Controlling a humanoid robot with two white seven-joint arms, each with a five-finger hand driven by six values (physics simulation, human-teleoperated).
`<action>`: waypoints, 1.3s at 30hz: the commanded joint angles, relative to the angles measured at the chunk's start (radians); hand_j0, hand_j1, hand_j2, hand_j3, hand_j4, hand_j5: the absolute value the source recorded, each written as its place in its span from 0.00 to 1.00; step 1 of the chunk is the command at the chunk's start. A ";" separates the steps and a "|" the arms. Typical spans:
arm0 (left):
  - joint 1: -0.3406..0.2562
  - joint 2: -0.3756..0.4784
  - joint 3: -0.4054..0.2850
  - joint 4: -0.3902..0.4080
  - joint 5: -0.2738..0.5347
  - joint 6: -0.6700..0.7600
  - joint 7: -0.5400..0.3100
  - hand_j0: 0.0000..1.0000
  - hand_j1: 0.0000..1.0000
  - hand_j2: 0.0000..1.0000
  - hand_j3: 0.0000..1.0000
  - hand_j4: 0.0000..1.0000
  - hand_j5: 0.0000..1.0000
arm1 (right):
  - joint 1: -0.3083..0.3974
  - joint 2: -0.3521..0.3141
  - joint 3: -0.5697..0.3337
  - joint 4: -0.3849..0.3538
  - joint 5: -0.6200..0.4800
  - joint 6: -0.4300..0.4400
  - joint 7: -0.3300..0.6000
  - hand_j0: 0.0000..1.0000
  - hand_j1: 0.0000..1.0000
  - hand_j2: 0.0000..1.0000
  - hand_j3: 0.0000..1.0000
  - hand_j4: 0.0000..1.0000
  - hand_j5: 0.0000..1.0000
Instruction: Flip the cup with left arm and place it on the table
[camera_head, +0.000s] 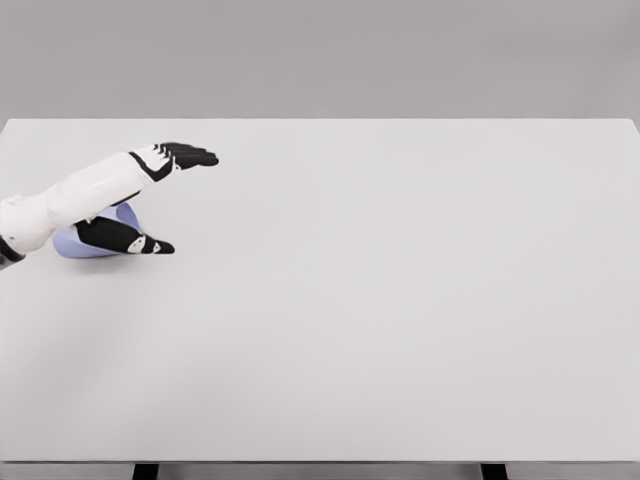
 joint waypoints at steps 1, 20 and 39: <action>0.000 -0.013 -0.009 -0.011 -0.004 0.005 -0.006 1.00 1.00 1.00 1.00 1.00 1.00 | 0.000 0.000 -0.001 0.000 0.000 0.000 0.002 1.00 1.00 1.00 1.00 1.00 1.00; -0.068 0.490 -0.141 -0.013 0.395 0.269 0.142 1.00 1.00 1.00 1.00 1.00 1.00 | 0.002 0.000 0.002 0.001 0.000 0.000 -0.002 1.00 1.00 1.00 1.00 1.00 1.00; -0.078 0.253 -0.178 -0.011 0.183 0.696 -0.018 0.95 0.95 0.95 0.95 0.95 0.95 | 0.002 0.000 0.002 0.001 0.000 0.000 -0.002 1.00 1.00 1.00 1.00 1.00 1.00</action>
